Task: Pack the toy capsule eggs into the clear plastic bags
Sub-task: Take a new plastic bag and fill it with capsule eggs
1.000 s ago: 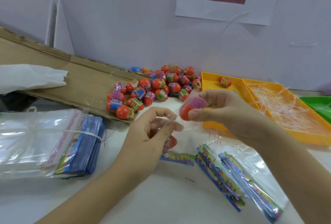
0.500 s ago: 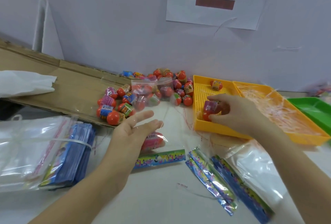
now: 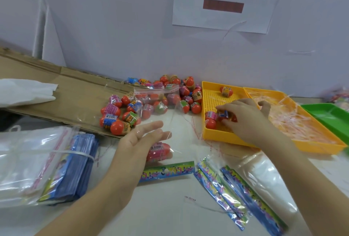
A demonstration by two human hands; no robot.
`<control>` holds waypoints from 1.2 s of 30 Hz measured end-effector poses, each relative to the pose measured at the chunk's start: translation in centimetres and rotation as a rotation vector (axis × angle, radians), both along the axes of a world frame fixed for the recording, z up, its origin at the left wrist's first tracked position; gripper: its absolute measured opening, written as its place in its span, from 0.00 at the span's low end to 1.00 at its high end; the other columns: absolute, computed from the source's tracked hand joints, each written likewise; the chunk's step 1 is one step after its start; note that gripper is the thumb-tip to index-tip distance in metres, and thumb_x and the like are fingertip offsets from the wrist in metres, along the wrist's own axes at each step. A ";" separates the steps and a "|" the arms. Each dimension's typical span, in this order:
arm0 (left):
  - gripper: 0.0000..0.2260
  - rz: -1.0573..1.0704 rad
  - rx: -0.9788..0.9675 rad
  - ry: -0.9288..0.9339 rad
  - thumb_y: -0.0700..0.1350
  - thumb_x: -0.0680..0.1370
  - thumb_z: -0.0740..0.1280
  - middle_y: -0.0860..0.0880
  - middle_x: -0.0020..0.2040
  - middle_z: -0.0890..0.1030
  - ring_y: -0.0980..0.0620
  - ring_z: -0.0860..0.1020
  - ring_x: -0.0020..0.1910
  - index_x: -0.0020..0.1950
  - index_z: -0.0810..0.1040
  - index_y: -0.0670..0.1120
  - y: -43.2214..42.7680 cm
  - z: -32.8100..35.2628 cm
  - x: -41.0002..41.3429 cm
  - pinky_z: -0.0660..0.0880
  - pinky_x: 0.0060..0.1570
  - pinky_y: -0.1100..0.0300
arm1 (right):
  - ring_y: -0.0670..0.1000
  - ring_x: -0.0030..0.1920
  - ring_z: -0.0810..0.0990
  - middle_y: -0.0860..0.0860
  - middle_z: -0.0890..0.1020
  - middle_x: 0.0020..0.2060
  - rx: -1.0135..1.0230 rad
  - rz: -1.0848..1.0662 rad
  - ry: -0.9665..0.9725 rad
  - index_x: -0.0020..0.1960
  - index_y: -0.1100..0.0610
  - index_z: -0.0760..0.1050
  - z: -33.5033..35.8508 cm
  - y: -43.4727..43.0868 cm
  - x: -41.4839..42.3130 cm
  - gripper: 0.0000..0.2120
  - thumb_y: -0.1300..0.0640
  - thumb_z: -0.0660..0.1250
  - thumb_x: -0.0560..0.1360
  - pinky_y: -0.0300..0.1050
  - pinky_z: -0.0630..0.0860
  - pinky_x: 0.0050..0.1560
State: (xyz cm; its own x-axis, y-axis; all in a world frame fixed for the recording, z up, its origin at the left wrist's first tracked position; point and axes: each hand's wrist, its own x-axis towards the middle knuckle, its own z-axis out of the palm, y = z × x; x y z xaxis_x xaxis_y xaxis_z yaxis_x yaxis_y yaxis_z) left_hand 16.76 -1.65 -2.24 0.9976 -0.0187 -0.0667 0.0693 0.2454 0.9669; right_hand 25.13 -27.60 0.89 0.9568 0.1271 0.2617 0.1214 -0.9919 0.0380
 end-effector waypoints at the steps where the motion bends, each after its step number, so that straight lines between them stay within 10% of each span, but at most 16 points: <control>1: 0.13 -0.009 0.000 -0.005 0.49 0.72 0.68 0.52 0.47 0.87 0.46 0.86 0.41 0.55 0.82 0.52 0.0 0.1 -0.1 0.81 0.35 0.62 | 0.51 0.70 0.61 0.44 0.74 0.66 0.012 0.010 -0.041 0.66 0.39 0.70 0.0 0.1 -0.1 0.18 0.48 0.64 0.78 0.56 0.48 0.64; 6: 0.20 -0.022 0.034 -0.059 0.56 0.62 0.70 0.55 0.48 0.86 0.50 0.86 0.43 0.53 0.82 0.55 -0.2 0.0 -0.3 0.81 0.40 0.64 | 0.52 0.56 0.75 0.51 0.74 0.54 0.492 0.173 -0.344 0.60 0.54 0.75 1.9 1.4 -1.5 0.20 0.66 0.70 0.71 0.52 0.69 0.62; 11: 0.20 -0.032 0.028 -0.159 0.51 0.64 0.70 0.56 0.44 0.86 0.57 0.85 0.41 0.56 0.80 0.54 -0.8 0.1 -0.7 0.78 0.35 0.69 | 0.47 0.43 0.84 0.46 0.81 0.48 1.159 0.566 -0.136 0.54 0.46 0.71 7.2 4.6 -5.1 0.22 0.64 0.74 0.67 0.37 0.79 0.42; 24: 0.26 -0.073 0.379 -0.427 0.55 0.72 0.69 0.68 0.56 0.80 0.57 0.81 0.44 0.64 0.66 0.78 -0.6 0.0 -1.8 0.80 0.49 0.63 | 0.32 0.45 0.70 0.34 0.76 0.38 0.351 0.633 -0.128 0.54 0.45 0.80 7.5 7.5 -7.9 0.09 0.50 0.64 0.75 0.30 0.58 0.52; 32: 0.16 0.001 0.407 -0.504 0.62 0.70 0.71 0.64 0.46 0.81 0.64 0.79 0.44 0.57 0.76 0.69 -0.5 0.2 -1.6 0.77 0.46 0.65 | 0.37 0.50 0.71 0.31 0.77 0.40 0.347 0.637 -0.145 0.46 0.42 0.76 6.5 8.9 -8.4 0.07 0.40 0.64 0.74 0.45 0.56 0.50; 36: 0.19 0.035 0.310 -0.486 0.57 0.70 0.73 0.59 0.57 0.81 0.59 0.79 0.58 0.60 0.77 0.65 -0.5 0.1 -1.5 0.77 0.57 0.55 | 0.43 0.49 0.71 0.34 0.77 0.39 0.418 0.653 -0.224 0.45 0.45 0.79 5.3 9.7 -8.4 0.07 0.43 0.67 0.73 0.46 0.58 0.49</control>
State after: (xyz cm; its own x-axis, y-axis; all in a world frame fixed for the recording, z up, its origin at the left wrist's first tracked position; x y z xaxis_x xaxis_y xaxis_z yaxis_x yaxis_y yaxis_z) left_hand 15.28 -2.17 -2.16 0.9147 -0.0380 0.4023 -0.4040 -0.0601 0.9128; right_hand 16.78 -17.93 6.17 0.6424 0.4917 0.5878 0.7147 -0.6612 -0.2280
